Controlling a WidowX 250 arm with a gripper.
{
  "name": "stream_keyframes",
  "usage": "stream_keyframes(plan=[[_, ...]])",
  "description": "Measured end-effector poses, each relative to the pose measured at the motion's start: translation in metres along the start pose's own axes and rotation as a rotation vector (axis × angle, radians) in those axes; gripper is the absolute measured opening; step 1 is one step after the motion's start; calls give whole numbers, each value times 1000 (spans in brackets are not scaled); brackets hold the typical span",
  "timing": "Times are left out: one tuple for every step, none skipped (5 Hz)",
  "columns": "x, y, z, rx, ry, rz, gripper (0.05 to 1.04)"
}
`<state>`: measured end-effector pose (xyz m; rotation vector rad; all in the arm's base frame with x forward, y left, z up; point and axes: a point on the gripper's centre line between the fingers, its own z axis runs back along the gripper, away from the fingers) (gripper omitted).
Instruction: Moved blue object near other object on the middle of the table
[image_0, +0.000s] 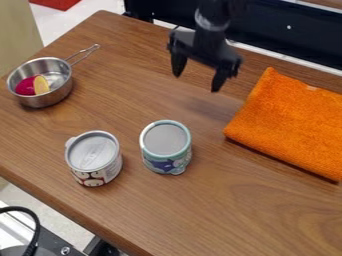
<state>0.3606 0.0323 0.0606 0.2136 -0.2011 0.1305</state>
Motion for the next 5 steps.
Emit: stream_keyframes(plan=[[13, 22, 10, 0, 4, 23, 995], [11, 46, 6, 23, 25, 66, 995], [0, 73, 3, 11, 91, 99, 995], [-12, 107, 11, -17, 95, 98, 995], [-28, 129, 11, -53, 116, 98, 995]])
